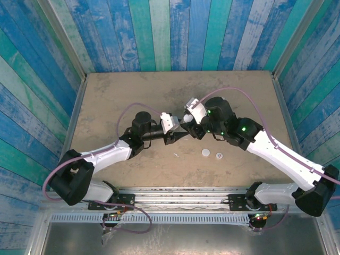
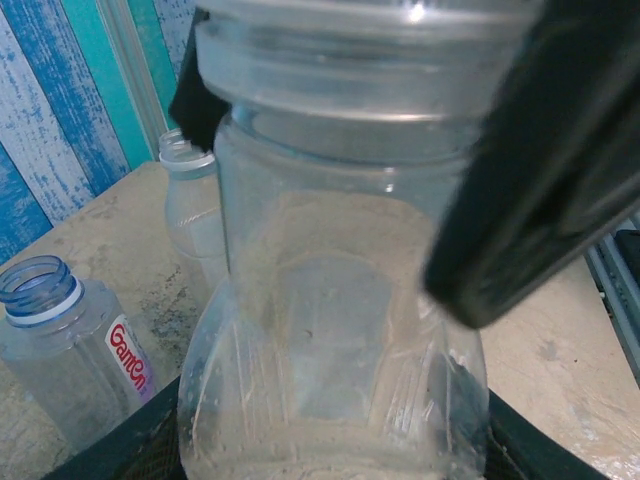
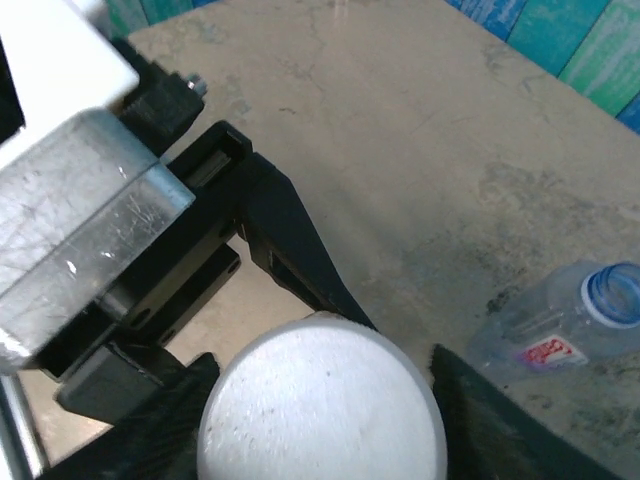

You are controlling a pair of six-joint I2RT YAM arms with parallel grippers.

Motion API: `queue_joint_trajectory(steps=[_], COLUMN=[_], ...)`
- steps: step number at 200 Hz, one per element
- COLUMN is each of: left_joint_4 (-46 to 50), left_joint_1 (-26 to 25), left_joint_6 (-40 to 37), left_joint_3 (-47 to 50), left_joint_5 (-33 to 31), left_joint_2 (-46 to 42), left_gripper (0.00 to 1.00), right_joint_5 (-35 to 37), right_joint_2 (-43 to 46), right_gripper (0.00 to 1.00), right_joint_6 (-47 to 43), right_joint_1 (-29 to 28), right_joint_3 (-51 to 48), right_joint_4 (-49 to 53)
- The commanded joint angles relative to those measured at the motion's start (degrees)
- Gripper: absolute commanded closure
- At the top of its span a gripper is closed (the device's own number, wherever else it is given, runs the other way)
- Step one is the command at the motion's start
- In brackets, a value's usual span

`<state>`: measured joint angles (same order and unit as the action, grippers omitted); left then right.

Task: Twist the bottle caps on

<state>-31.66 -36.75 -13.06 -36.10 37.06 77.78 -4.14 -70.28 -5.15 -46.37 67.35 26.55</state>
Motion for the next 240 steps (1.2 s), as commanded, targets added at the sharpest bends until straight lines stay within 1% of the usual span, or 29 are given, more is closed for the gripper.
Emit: queue_joint_trajectory(steps=[1, 21, 34, 46, 75, 94, 100, 119, 135, 151, 161, 172, 191, 203, 207, 211, 220, 240], left_joint_4=[0.4, -0.4, -1.3, -2.6, -5.1, -6.2, -6.2, -5.5, -4.8, -4.7, -4.8, -5.0, -5.7, -5.8, -5.7, -5.4, -4.7, -2.6], left_joint_1=[0.0, 0.0, 0.0, 0.0, 0.0, 0.0, 0.0, 0.0, 0.0, 0.0, 0.0, 0.0, 0.1, 0.0, 0.0, 0.0, 0.0, 0.1], left_joint_6=[0.0, 0.5, 1.0, 1.7, 3.7, 4.5, 4.5, 4.5, 4.6, 4.6, 4.8, 4.9, 5.2, 5.3, 5.3, 5.3, 5.0, 4.5], left_joint_3=[-1.1, -0.8, -0.6, -0.3, 0.0, 0.1, 0.0, -0.1, 0.0, 0.4, 0.6, 0.8, 1.1, 1.1, 1.1, 1.0, 0.7, 0.0], left_joint_5=[1.4, 1.4, 1.4, 1.2, 1.8, 2.1, 2.2, 2.2, 1.7, 1.4, 1.1, 1.2, 1.1, 1.2, 1.3, 1.6, 2.3, 3.9], left_joint_2=[-3.1, -3.1, -3.1, -2.9, -2.2, -1.8, -1.7, -1.7, -2.0, -2.4, -2.6, -2.9, -3.1, -3.1, -3.2, -3.2, -3.3, -4.1], left_gripper=[0.47, 0.46, 0.43, 0.35, 0.24, 0.23, 0.25, 0.37, 0.42, 0.44, 0.46, 0.48, 0.50, 0.50, 0.50, 0.50, 0.50, 0.50], right_joint_5=[-1.4, -2.5, -3.3, -4.0, -5.6, -7.2, -7.5, -7.4, -7.4, -7.3, -7.2, -7.1, -7.9, -9.6, -10.3, -11.5, -13.7, -19.6], right_joint_2=[0.4, 0.7, 0.9, 1.0, 1.4, 1.6, 1.6, 1.4, 1.5, 1.5, 1.6, 1.7, 2.4, 3.4, 3.7, 4.0, 4.8, 5.5], right_gripper=[0.53, 0.62, 0.67, 0.68, 0.68, 0.68, 0.68, 0.68, 0.67, 0.66, 0.64, 0.58, 0.38, 0.28, 0.27, 0.23, 0.19, 0.18], right_joint_6=[-0.7, -0.3, 0.0, 0.4, 1.5, 2.1, 2.3, 2.4, 2.2, 2.2, 1.9, 1.4, -0.5, -3.3, -4.3, -5.9, -8.3, -11.6], right_joint_1=[0.1, 0.1, 0.1, 0.2, 0.1, 0.2, 0.2, 0.2, 0.2, 0.3, 0.2, 0.2, 0.2, 0.3, 0.5, 0.8, 1.7, 5.0], right_joint_3=[1.5, 1.2, 1.0, 1.1, 1.2, 1.1, 1.1, 1.2, 1.0, 0.9, 1.0, 1.2, 1.6, 1.7, 1.9, 2.1, 2.3, 4.0], right_joint_4=[-1.0, -1.1, -1.2, -1.4, -3.1, -4.7, -5.0, -4.9, -4.8, -4.6, -4.4, -4.0, -3.1, -1.7, -1.1, 0.1, 1.8, 5.0])
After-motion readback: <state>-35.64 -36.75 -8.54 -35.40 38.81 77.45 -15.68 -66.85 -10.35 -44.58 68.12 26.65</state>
